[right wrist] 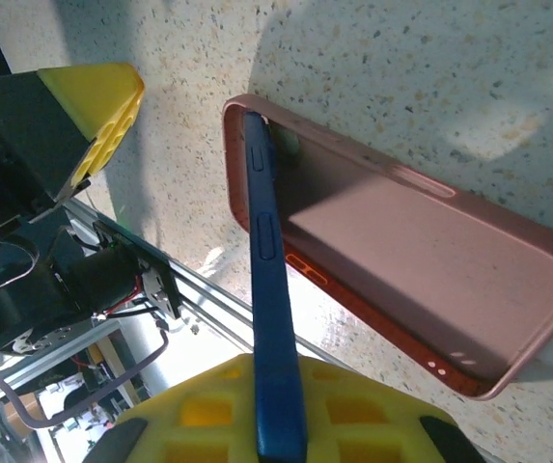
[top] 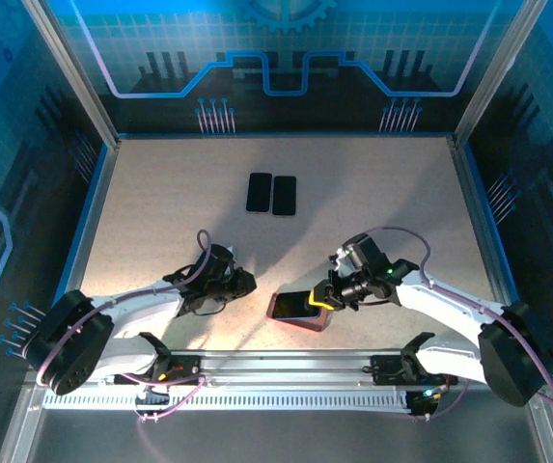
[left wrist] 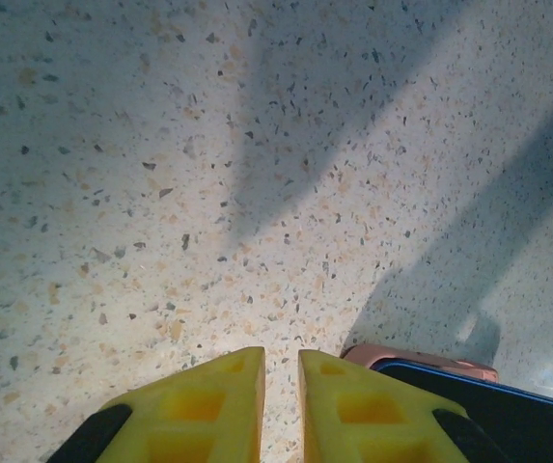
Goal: Put the phone into the phone case
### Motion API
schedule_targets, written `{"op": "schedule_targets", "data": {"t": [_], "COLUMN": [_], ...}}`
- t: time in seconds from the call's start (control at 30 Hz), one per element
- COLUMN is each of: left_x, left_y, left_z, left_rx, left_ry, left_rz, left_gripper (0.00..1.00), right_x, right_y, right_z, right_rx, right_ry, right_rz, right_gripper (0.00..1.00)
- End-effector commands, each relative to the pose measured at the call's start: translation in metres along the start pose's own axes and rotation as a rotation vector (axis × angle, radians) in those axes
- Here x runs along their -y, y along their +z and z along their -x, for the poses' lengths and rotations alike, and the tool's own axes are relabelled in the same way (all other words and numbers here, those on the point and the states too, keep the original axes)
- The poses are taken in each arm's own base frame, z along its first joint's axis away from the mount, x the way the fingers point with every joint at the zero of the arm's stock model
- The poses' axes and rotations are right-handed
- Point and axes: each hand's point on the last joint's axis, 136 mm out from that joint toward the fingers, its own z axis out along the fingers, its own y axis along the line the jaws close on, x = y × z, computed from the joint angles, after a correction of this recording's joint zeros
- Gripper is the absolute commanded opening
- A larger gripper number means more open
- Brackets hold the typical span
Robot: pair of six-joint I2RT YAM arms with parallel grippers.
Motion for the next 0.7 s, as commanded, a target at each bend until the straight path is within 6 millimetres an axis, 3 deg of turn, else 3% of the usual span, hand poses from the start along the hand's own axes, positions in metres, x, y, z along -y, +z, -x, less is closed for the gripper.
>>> {"op": "schedule_targets", "data": {"t": [0.0,0.27,0.67], "left_x": [0.001,-0.010,-0.014], "left_y": [-0.002,0.001,0.004], "left_z": [-0.007,-0.014,-0.017], "left_rx": [-0.010,-0.024,-0.024], "left_ry": [-0.015,-0.038,-0.047], "left_rz": [-0.019,-0.003,0.007], "left_gripper": [0.17,0.15,0.12], "right_x": [-0.007,-0.011,-0.034], "right_y": [0.003,0.008,0.024], "right_z": [0.005,0.031,0.064], "right_rx": [-0.004,0.032,-0.030], "right_ry": [-0.023,-0.068,-0.213], "right_rz": [-0.013,-0.025,-0.017], "right_gripper": [0.00,0.00,0.00]}}
